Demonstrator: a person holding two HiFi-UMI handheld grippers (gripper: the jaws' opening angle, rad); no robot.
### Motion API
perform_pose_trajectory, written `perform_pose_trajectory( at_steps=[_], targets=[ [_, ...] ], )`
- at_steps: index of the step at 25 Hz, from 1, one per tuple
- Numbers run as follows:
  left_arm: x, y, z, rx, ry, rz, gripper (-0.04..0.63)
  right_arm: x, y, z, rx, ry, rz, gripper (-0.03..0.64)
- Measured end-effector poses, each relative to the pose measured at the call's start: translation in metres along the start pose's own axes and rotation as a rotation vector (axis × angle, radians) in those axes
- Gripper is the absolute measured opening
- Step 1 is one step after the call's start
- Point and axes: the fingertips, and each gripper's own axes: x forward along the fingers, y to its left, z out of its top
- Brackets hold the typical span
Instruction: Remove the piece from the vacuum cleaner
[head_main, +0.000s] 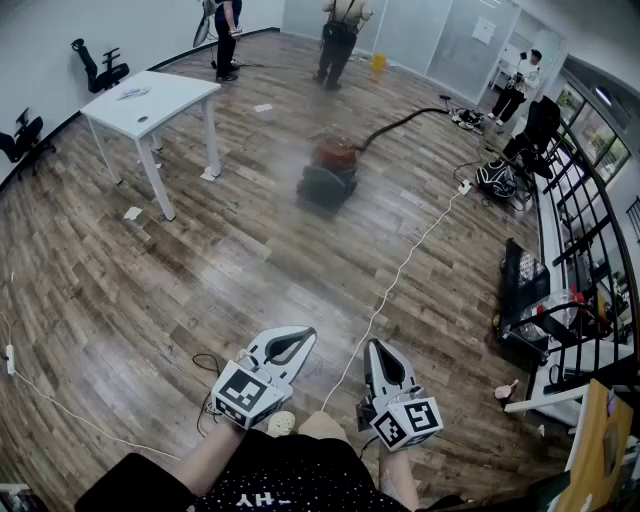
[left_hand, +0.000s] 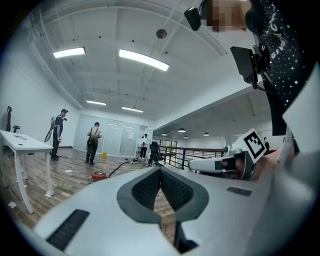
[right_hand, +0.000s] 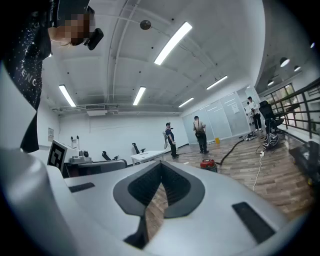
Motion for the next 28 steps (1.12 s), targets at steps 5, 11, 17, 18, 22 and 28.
perform_pose_trajectory(
  at_steps=[5, 11, 17, 18, 22, 28],
  targets=[
    [-0.003, 0.014, -0.010, -0.015, 0.014, 0.010, 0.008, 0.006, 0.001, -0.008, 0.012, 0.005, -0.002, 0.011],
    [0.013, 0.027, -0.010, -0.016, 0.015, 0.006, 0.008, 0.026, -0.016, -0.005, 0.024, 0.013, -0.008, 0.012],
    [0.049, 0.067, -0.003, -0.002, 0.017, 0.029, 0.008, 0.075, -0.043, 0.008, 0.033, -0.013, 0.024, 0.012],
    [0.057, 0.074, 0.000, 0.004, 0.017, 0.034, 0.008, 0.083, -0.049, 0.012, 0.036, -0.015, 0.029, 0.012],
    [0.093, 0.106, 0.010, 0.010, 0.015, 0.058, 0.008, 0.119, -0.078, 0.025, 0.040, -0.017, 0.051, 0.012],
    [0.153, 0.144, 0.019, 0.010, -0.005, 0.076, 0.008, 0.168, -0.131, 0.040, 0.038, -0.007, 0.071, 0.012]
  ],
)
